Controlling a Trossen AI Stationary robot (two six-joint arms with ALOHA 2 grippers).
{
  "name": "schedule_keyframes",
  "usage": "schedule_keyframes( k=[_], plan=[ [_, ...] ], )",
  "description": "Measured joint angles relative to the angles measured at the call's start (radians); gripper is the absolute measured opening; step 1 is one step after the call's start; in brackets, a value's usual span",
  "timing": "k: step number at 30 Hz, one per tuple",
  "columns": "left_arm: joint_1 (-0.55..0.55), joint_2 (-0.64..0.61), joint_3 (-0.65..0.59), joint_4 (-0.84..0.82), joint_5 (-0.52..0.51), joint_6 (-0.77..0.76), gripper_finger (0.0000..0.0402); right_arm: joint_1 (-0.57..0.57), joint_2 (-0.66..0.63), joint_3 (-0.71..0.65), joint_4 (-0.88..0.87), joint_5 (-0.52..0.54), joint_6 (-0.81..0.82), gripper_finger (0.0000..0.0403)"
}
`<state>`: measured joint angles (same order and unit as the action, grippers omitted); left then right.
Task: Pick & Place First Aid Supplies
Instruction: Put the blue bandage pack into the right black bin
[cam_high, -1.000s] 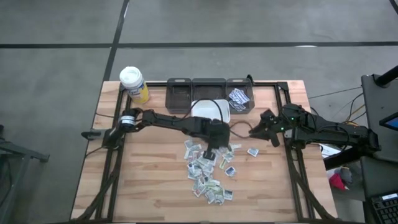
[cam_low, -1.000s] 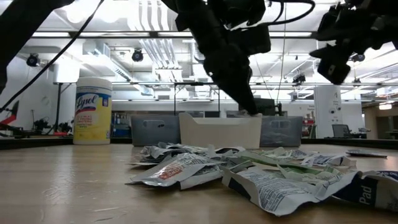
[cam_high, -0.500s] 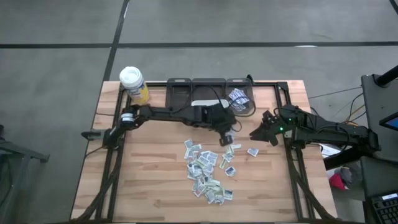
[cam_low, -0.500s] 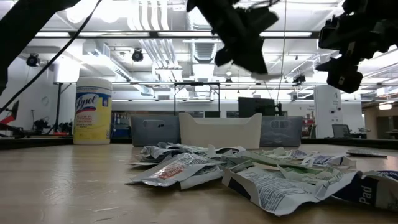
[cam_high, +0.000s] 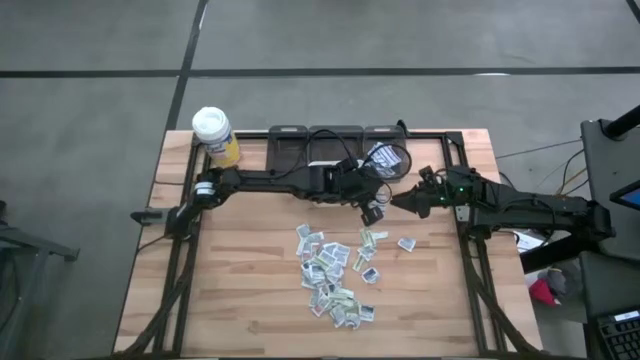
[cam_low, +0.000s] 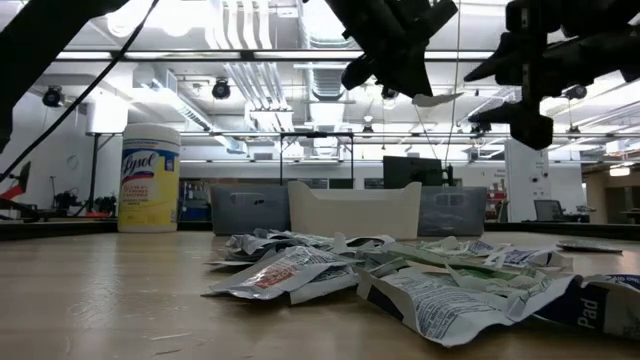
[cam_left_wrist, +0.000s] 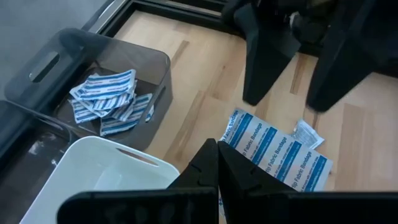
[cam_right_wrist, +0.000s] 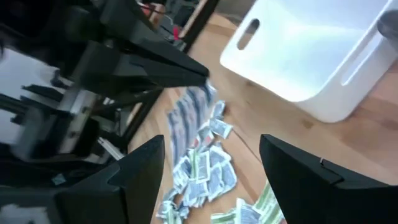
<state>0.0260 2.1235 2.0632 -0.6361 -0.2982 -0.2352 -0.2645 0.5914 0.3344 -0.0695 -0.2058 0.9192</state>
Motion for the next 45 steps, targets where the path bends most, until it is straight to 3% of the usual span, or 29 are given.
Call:
schedule_keyframes(
  k=[9, 18, 26, 35, 42, 45],
  plan=[
    [-0.001, 0.000, -0.001, 0.026, -0.017, -0.003, 0.0000, 0.000, 0.118, 0.000, 0.164, 0.000, 0.017, 0.0260],
    [-0.001, 0.000, -0.002, 0.034, -0.018, -0.004, 0.0000, 0.000, 0.202, 0.000, 0.191, 0.000, 0.016, 0.0243],
    [-0.001, 0.000, -0.002, 0.034, -0.018, -0.004, 0.0000, 0.000, 0.229, 0.000, 0.241, 0.015, -0.005, 0.0161],
    [-0.001, 0.000, -0.005, 0.037, -0.018, -0.004, 0.0000, 0.000, 0.227, 0.000, 0.247, 0.025, -0.055, 0.0023],
    [-0.001, 0.000, -0.005, 0.042, -0.018, 0.001, 0.0000, 0.000, 0.227, 0.000, 0.256, 0.024, -0.062, 0.0008],
    [0.004, 0.000, -0.005, 0.043, -0.018, 0.073, 0.0000, 0.000, 0.227, 0.000, 0.256, 0.024, -0.066, 0.0008]
  ],
)
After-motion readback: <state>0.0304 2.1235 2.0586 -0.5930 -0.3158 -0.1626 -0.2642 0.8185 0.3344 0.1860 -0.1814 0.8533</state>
